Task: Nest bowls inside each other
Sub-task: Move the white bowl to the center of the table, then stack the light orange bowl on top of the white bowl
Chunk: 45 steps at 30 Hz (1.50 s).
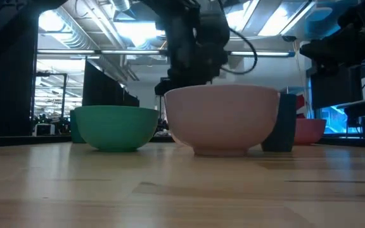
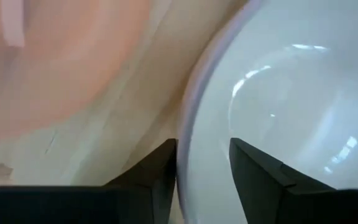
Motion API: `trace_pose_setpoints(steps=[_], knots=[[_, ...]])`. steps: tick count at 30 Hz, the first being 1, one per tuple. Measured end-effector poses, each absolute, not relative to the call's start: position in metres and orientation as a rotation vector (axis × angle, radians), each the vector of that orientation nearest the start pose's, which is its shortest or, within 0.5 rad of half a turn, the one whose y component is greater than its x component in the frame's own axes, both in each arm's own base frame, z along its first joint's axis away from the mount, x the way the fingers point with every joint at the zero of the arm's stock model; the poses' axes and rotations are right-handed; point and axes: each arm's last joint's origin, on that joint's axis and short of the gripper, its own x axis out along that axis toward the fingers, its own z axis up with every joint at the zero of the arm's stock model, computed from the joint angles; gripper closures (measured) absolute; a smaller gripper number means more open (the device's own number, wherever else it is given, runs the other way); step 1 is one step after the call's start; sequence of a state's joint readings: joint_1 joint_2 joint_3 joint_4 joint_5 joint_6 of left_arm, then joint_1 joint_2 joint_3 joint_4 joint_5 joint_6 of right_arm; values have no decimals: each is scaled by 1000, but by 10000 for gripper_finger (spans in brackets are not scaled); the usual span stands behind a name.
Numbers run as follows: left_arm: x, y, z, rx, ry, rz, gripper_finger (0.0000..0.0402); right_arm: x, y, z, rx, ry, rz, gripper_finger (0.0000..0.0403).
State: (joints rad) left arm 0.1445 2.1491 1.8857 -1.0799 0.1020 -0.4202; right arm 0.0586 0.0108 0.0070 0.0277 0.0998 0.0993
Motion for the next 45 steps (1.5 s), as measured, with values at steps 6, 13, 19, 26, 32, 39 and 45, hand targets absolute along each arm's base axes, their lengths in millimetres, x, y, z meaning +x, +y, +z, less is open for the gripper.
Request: trace_pose_setpoints(steps=[6,13,19,26,32,39,45], knots=[[427,55,265,-507,1218,281,269,98,3,168,101,-26,-40,391],[406,56,306,-454,1150,310,268,98,3,168,101,-26,-40,391],[387,82,313,-327,1192,490,268,98,3,168,157,-29,-39,391],[382,152,298,-504,1144,581,268,98,1,169,328,-51,-89,391],[369,213,280,-647,1098,600,268,97,0,169,454,-76,-142,391],[368,237,253,-587,1170,565,268,100,-2,166,542,-56,-195,391],[381,236,222,-564,1247,525,268,105,-2,160,586,11,-229,391]])
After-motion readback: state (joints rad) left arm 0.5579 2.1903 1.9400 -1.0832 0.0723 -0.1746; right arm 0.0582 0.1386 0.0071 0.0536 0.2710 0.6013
